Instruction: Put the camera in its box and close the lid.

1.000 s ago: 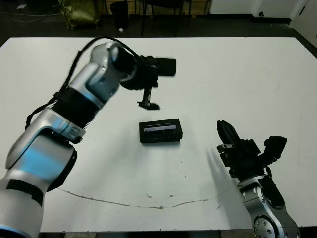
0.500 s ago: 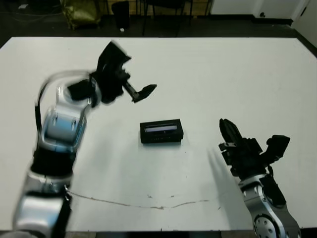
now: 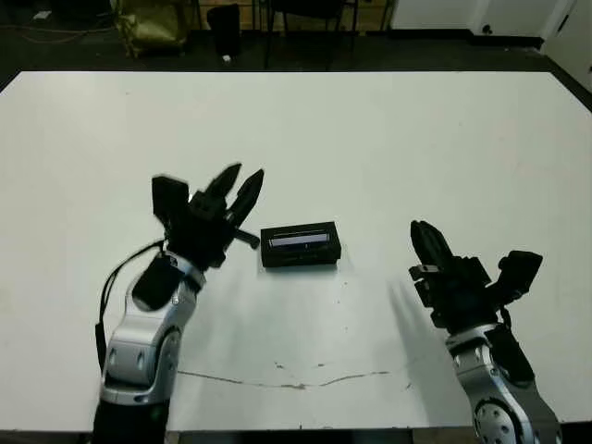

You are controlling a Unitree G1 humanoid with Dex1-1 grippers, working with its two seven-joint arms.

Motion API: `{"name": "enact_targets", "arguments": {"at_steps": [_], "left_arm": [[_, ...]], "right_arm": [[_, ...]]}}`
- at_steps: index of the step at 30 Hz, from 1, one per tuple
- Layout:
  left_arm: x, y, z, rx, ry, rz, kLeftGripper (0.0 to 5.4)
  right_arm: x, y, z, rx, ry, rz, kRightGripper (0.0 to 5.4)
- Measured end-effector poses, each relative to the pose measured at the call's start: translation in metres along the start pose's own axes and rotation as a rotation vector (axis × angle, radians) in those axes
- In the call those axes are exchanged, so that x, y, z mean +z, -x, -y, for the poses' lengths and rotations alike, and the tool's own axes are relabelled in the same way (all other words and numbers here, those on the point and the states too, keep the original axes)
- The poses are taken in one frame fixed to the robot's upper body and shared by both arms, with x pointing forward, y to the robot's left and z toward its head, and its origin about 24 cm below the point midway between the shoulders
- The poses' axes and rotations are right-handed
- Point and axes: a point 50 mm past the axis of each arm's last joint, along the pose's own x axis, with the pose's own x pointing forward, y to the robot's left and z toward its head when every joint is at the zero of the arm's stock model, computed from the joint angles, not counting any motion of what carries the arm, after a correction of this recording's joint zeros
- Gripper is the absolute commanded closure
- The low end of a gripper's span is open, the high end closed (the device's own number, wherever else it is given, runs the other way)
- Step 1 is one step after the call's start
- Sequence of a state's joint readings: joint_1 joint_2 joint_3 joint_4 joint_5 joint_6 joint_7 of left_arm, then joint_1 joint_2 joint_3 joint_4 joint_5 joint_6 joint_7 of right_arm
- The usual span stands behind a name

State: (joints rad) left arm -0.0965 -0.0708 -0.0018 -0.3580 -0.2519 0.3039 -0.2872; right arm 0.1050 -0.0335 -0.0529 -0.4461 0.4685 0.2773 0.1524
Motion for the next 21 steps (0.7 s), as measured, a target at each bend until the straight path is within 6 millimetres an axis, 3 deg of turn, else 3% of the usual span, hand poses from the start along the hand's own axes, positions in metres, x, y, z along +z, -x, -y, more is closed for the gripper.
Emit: {"name": "enact_targets", "arguments": {"at_steps": [10, 15, 21], "left_arm": [[0.001, 0.028, -0.013, 0.167, 0.087, 0.058, 5.37], [0.002, 0.02, 0.0, 0.182, 0.138, 0.067, 5.37], [0.012, -0.005, 0.023, 0.102, 0.116, 0.095, 5.37]], "right_arm": [[0.011, -0.031, -0.025, 0.142, 0.064, 0.031, 5.4], [0.007, -0.032, -0.026, 0.141, 0.06, 0.012, 5.4], [0.003, -0.029, -0.022, 0.093, 0.046, 0.001, 5.4]]}}
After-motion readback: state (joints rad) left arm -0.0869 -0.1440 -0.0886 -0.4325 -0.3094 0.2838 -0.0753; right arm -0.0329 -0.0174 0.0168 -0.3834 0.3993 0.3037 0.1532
